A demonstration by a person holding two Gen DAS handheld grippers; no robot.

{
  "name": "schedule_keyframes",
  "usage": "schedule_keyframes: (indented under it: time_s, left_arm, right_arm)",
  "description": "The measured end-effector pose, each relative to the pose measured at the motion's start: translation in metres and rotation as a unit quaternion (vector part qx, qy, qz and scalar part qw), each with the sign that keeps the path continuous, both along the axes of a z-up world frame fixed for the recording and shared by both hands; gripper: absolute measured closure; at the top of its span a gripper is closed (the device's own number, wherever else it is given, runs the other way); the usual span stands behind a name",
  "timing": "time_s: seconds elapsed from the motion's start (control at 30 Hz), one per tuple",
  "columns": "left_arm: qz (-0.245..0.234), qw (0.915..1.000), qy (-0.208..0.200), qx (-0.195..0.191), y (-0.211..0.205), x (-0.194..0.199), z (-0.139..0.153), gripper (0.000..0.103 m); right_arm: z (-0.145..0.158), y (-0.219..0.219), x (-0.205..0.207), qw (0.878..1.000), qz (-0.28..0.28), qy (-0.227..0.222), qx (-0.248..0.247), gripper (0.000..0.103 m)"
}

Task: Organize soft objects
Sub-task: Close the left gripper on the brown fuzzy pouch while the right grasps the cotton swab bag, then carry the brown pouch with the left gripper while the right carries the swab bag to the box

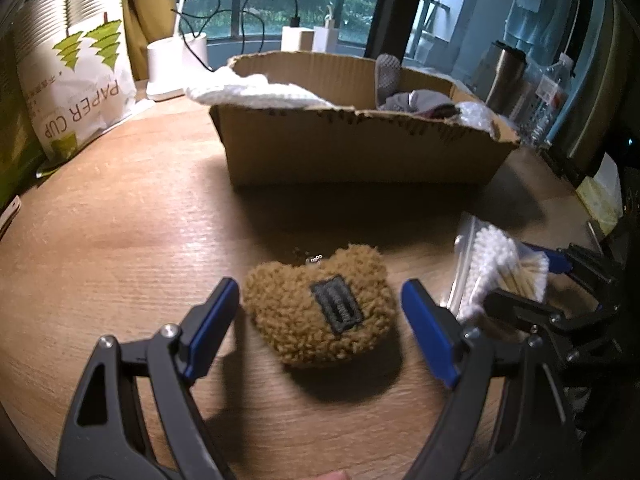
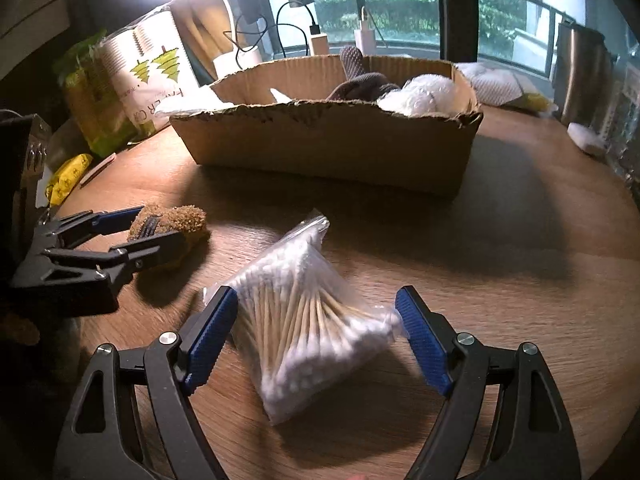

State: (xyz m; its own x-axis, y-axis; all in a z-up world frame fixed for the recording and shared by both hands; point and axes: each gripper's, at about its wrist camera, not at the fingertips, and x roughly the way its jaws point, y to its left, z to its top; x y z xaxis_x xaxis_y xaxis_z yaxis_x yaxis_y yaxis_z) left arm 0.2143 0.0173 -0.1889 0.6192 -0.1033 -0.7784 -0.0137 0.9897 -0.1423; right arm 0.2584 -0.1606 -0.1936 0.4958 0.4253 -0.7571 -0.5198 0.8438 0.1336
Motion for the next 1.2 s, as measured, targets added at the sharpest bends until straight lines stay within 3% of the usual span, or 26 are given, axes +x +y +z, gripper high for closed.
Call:
schedule_keyframes:
  time_s: [0.33, 0.4, 0.53, 1.2]
  left_arm:
    - [-0.018, 0.9998, -0.005, 0.002, -0.004, 0.0, -0.002, 0.02]
    - [-0.031, 0.9995, -0.01, 0.002, -0.007, -0.001, -0.001, 0.035]
    - [-0.041, 0.9991, -0.013, 0.0, -0.009, -0.003, 0.0, 0.039]
    - [-0.049, 0.9962, -0.068, -0.022, -0.007, -0.021, 0.034, 0.043]
  right_arm:
    - [0.004, 0.006, -0.005, 1.0, 0.023, -0.009, 0.013, 0.045]
    - [0.005, 0.007, -0.007, 0.999, 0.023, -0.02, 0.016, 0.05]
    - [0.007, 0.009, -0.011, 0.999, 0.028, -0.027, 0.017, 0.054]
    - [0.043, -0.005, -0.02, 0.997, 0.017, -0.069, 0.028, 0.056]
